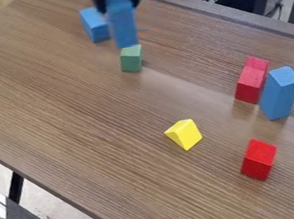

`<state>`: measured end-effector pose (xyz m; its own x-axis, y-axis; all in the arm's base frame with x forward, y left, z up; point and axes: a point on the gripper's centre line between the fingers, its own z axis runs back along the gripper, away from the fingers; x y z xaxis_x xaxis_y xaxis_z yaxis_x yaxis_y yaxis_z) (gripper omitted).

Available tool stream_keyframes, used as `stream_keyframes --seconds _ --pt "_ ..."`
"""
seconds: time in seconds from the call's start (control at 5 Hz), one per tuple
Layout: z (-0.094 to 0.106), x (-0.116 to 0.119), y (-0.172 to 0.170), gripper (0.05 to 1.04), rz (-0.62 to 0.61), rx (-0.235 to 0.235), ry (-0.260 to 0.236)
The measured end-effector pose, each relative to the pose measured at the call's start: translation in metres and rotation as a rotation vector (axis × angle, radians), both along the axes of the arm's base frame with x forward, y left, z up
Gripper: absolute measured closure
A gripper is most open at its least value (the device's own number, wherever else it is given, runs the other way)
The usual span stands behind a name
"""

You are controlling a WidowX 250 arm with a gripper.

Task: Put the blue rectangular block in the middle of the table

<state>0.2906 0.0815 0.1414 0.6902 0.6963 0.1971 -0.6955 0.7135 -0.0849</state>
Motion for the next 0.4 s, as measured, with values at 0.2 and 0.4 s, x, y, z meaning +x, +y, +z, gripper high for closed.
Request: stream_keyframes --seconds 0.2,0.4 --pt "-0.005 -0.023 0.009 0.535 0.009 0.006 0.0" --pt "-0.018 -0.032 0.013 0.535 0.017 0.03 0.002"
